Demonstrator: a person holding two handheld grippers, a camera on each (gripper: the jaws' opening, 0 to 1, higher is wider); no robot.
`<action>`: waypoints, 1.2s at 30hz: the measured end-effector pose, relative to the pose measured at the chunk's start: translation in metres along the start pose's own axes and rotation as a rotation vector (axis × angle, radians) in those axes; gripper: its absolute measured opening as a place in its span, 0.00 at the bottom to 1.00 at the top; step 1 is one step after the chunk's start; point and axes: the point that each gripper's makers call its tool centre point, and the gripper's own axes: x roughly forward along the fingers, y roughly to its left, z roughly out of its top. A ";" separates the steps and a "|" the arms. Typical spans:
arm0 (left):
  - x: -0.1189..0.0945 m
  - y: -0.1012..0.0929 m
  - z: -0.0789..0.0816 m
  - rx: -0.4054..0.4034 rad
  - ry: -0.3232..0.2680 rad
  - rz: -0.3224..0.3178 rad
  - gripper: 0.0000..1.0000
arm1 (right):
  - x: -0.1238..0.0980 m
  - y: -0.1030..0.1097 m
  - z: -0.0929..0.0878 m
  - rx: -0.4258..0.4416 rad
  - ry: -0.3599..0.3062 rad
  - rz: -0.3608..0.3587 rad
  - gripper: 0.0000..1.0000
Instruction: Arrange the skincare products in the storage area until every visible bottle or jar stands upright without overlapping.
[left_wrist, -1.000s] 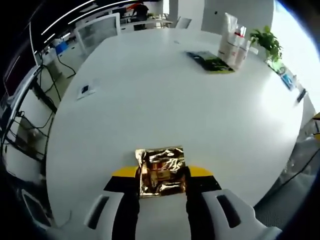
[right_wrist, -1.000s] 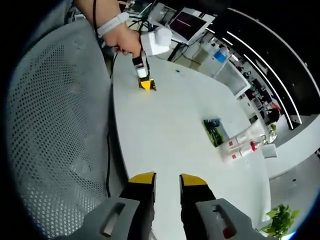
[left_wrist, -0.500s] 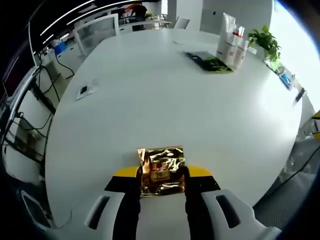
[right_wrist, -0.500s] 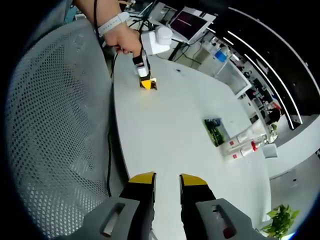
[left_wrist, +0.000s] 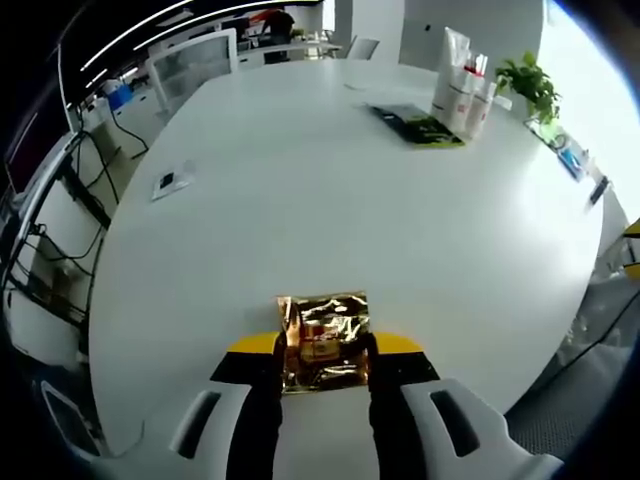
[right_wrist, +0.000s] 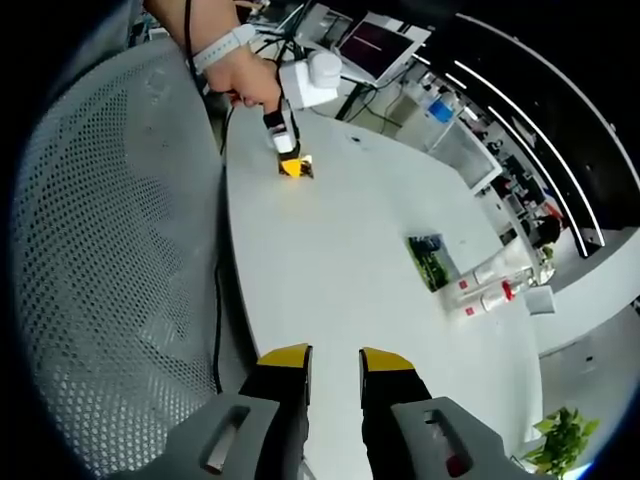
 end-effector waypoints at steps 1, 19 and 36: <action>0.000 0.000 0.000 -0.001 0.000 0.000 0.33 | 0.000 0.000 0.000 0.001 0.000 0.000 0.12; 0.000 -0.002 0.000 0.008 0.000 -0.008 0.31 | -0.001 -0.001 -0.001 0.004 0.006 -0.004 0.12; -0.001 -0.006 0.001 0.020 -0.003 -0.024 0.26 | 0.000 0.000 -0.003 0.003 0.013 0.001 0.12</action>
